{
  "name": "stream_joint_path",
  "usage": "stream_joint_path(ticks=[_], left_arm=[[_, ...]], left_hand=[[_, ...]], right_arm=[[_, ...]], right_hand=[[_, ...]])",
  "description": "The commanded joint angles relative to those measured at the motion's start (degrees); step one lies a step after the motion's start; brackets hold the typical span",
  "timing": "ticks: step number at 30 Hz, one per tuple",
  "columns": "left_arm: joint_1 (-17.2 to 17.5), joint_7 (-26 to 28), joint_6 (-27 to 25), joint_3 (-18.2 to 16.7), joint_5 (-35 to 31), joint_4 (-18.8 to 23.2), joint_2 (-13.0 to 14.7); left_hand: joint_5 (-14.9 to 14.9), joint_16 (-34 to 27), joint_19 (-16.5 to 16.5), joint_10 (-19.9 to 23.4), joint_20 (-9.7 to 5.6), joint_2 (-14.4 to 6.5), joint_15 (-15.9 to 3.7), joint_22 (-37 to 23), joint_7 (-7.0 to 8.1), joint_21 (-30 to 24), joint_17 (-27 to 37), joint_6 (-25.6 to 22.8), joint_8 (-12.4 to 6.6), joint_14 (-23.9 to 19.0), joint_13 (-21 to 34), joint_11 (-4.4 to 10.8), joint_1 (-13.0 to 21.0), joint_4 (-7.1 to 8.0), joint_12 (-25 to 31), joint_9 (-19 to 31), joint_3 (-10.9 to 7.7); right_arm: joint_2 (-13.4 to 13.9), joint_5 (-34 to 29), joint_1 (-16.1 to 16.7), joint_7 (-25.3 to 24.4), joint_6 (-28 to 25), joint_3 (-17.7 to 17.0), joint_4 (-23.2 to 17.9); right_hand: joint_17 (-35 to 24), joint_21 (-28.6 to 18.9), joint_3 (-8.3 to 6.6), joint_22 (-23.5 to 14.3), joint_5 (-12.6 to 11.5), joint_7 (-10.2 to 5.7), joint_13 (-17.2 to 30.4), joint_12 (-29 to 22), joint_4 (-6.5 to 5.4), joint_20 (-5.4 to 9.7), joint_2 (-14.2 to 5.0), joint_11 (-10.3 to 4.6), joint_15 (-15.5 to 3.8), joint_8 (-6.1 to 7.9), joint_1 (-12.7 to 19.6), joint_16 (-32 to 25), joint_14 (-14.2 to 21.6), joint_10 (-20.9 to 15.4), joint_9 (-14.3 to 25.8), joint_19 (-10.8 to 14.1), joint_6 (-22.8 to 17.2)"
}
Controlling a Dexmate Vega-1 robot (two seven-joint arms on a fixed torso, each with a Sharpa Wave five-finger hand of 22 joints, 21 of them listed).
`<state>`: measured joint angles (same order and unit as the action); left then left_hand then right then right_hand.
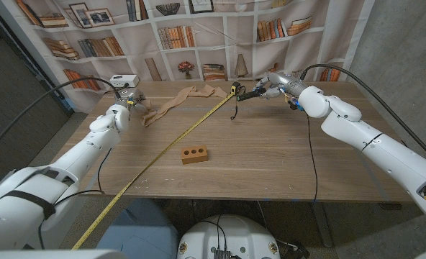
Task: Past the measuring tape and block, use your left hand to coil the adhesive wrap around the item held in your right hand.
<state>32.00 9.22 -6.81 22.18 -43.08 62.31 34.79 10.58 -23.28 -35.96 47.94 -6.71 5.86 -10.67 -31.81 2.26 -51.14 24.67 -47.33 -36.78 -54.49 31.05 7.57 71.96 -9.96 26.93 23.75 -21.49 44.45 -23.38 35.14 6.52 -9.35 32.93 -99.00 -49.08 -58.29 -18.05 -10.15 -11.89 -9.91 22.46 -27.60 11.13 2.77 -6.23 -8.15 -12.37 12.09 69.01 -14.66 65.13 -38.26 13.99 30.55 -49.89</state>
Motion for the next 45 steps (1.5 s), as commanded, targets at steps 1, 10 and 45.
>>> stream_joint_path(ticks=[1, 10, 45], left_arm=[[6.65, -0.2, -1.72, -5.87, 1.27, 10.34, 1.69], [10.2, 0.71, -2.78, -9.28, 2.13, 16.3, 1.98], [14.38, -2.56, -5.73, -11.97, 1.36, 29.41, 0.99]], left_hand=[[0.11, 0.09, 0.25, 0.76, 0.1, -12.89, -2.19, -0.3, -1.59, -0.88, -0.02, -2.51, -0.72, -3.04, -0.27, 0.02, 12.48, 0.39, -0.33, -0.13, -0.12], [0.13, 0.62, 0.59, 0.79, 0.12, -12.66, -2.14, -0.51, -1.47, -2.09, 0.06, -2.26, -0.71, -3.3, -0.77, -0.05, 12.53, 0.43, -0.68, -0.47, -0.11], [0.15, 2.18, 2.12, 0.8, -0.06, -12.33, -2.07, -0.3, -1.37, -5.79, 0.87, -1.84, -1.23, -4.1, -0.79, -0.12, 12.41, 0.6, -0.99, -1.0, -0.29]], right_arm=[[1.13, 0.5, 1.18, -0.48, -0.28, -0.88, -2.0], [1.39, 0.63, 1.84, -1.65, -0.05, -1.5, -3.95], [4.74, 3.53, 5.91, -2.28, 0.5, -3.83, -8.48]], right_hand=[[-0.21, -0.39, -2.38, -0.02, -0.48, 4.32, 7.57, -0.16, -1.98, 4.66, -0.64, -0.94, -1.17, 0.32, -0.07, 0.07, 0.19, -18.31, 0.28, -0.23, -4.6], [-0.32, -0.48, -2.42, -0.01, -0.48, 4.28, 7.54, -0.06, -1.94, 4.61, -0.66, -1.05, -1.19, 0.28, 0.0, 0.07, 0.22, -18.38, 0.29, -0.29, -4.54], [-0.35, -0.8, -2.37, 0.02, -0.47, 4.4, 7.76, 0.19, -1.95, 4.57, -0.62, -0.88, -1.17, 0.24, 0.05, 0.19, 0.44, -18.33, 0.33, -0.3, -4.55]])
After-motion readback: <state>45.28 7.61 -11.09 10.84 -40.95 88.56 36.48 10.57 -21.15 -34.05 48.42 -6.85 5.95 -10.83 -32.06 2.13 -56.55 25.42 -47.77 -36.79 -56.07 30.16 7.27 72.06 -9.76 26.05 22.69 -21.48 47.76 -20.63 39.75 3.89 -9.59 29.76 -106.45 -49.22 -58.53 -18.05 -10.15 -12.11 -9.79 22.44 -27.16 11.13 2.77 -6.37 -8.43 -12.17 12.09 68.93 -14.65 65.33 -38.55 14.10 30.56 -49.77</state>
